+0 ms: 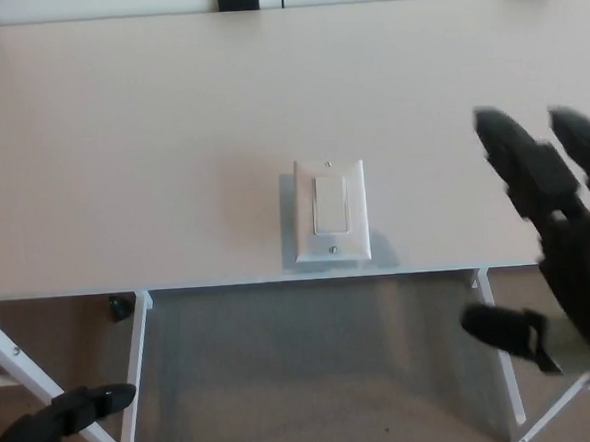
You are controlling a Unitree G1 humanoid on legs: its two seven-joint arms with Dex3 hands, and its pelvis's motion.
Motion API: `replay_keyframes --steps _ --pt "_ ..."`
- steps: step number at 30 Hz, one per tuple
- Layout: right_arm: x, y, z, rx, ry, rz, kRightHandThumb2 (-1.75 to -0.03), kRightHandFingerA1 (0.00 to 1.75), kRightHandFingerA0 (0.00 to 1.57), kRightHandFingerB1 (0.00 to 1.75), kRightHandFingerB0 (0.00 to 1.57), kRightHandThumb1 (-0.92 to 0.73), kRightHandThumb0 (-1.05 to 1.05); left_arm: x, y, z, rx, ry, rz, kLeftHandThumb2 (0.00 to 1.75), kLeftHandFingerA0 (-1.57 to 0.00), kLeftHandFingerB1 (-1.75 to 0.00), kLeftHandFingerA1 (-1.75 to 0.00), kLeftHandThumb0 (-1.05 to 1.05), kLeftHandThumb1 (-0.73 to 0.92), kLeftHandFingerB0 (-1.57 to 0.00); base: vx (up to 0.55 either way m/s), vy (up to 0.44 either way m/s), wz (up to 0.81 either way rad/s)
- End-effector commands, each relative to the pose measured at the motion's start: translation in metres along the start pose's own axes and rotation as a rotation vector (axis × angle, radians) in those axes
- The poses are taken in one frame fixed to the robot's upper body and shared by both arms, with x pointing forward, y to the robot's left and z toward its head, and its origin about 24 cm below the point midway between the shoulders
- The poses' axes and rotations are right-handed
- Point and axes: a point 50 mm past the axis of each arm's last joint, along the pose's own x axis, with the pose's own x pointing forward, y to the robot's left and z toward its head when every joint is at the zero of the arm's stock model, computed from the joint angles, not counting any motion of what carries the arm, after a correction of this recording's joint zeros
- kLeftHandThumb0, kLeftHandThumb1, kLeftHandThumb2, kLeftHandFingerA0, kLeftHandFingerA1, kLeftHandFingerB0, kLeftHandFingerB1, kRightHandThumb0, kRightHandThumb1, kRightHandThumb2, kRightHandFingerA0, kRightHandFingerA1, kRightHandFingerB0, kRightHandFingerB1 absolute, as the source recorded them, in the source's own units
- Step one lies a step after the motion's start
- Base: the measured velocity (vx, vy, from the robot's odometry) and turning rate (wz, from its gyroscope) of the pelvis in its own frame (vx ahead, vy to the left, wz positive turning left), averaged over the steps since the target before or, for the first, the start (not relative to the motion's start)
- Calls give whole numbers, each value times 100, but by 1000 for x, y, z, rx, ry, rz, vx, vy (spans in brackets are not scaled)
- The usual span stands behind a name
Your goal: The robot walk towards a table in front and then clicks the light switch button using the right hand's index finger
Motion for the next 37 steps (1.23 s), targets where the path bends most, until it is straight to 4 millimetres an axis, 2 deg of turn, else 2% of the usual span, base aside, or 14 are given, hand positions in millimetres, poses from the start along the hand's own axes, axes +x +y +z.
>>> replay_keyframes --steps 1,11,12,13,15,17,19,20,23,29,30,34,35,37 --pt "-100 -4 -39 562 176 72 -71 16 0 18 0 -58 -64 -6 5 -18 -39 55 28 92 -29 -48 -55 -15 54 -14 0 0 0" --pt "-122 93 -90 787 542 272 -75 24 0 20 0 -57 -44 -10 2 -24 -84 51 55 93 -28 -48 -55 -14 55 -14 0 0 0" --pt "-124 101 -96 788 569 293 -74 28 0 20 0 -56 -42 -9 2 -24 -96 47 55 64 -35 -37 -45 -18 74 -22 0 0 0" --pt "-122 108 -101 817 602 319 -76 32 0 19 0 -56 -45 -10 5 -23 -109 36 57 64 -34 -37 -45 -19 73 -21 0 0 0" --pt "-114 112 -106 883 626 329 -60 33 0 22 0 -67 -40 -9 10 -19 -113 21 72 64 -34 -37 -44 -18 73 -22 0 0 0" --pt "-113 111 -109 877 624 325 -77 33 0 19 0 -56 -44 -8 10 -17 -120 15 74 63 -34 -37 -44 -17 73 -21 0 0 0" --pt "-113 109 -109 830 628 346 -59 33 0 22 0 -64 -39 -8 13 -16 -101 1 79 65 -34 -37 -44 -18 76 -21 0 0 0" --pt "-116 110 -108 825 630 354 -59 32 0 21 0 -63 -37 -9 14 -17 -94 6 88 94 -26 -48 -54 -14 55 -13 0 0 0" --pt "-120 113 -108 814 616 382 -74 33 0 19 0 -53 -43 -8 16 -18 -84 13 98 94 -26 -48 -54 -12 56 -13 0 0 0" --pt "-118 118 -114 815 602 381 -58 37 1 23 0 -61 -39 -7 18 -17 -95 4 107 94 -26 -49 -54 -12 55 -14 0 0 0" --pt "-118 119 -115 819 602 380 -75 37 0 22 0 -53 -42 -7 19 -17 -95 2 107 93 -26 -49 -55 -12 54 -14 0 0 0" --pt "-120 119 -115 839 597 377 -58 36 0 22 0 -61 -36 -8 20 -18 -79 2 110 94 -27 -49 -55 -13 55 -15 0 0 0" --pt "-120 119 -115 839 597 378 -75 34 0 20 0 -54 -42 -8 20 -18 -78 3 110 94 -28 -49 -55 -12 56 -15 0 0 0" --pt "-121 118 -116 839 598 373 -58 35 0 22 0 -62 -39 -8 19 -19 -72 3 108 94 -27 -49 -55 -12 55 -14 0 0 0"
